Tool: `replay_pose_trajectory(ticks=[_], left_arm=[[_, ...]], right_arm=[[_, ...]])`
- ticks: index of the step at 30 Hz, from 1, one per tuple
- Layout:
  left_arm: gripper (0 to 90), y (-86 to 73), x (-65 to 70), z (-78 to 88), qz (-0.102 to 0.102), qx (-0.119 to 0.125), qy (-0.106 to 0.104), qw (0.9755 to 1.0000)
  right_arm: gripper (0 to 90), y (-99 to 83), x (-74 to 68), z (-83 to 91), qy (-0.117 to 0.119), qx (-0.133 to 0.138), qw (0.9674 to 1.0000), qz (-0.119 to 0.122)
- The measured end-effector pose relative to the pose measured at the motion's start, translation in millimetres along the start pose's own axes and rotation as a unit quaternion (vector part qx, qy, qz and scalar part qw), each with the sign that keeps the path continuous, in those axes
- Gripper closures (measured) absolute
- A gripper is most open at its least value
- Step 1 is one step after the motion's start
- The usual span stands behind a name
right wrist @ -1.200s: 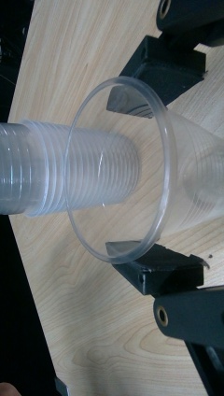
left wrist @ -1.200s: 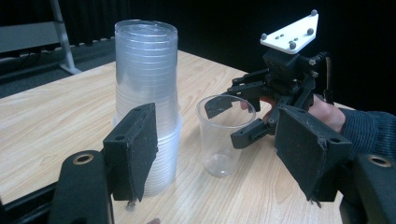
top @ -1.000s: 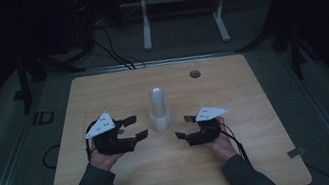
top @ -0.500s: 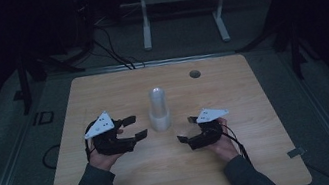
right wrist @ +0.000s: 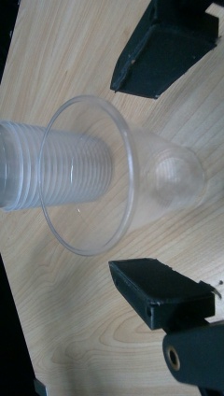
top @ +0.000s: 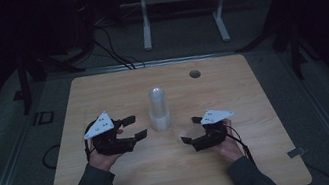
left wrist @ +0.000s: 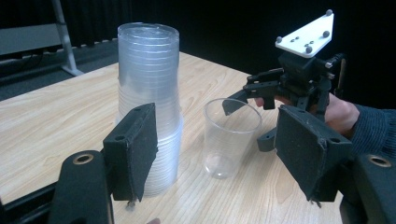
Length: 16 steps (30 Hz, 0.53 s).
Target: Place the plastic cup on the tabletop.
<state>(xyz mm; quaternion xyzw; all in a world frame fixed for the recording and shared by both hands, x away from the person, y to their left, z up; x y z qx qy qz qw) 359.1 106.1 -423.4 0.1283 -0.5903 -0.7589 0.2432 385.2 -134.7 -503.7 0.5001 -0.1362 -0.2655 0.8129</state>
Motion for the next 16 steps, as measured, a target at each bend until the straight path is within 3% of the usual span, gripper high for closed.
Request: replay_pose_trajectory(ticks=[16], left_arm=[[30.3,-0.9,-1.0,-0.1,0.001,-0.001,0.001,1.0]], right_arm=[[12.1,-6.2,-0.6,12.8,0.004,0.0,1.0,-0.003]])
Point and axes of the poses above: each handheld gripper's, and its own axes: z roughly backward along the jaws, y roughly out of its top, x roughly to its right, the point moved 7 cm from there along -z, roughly forward along the jaws
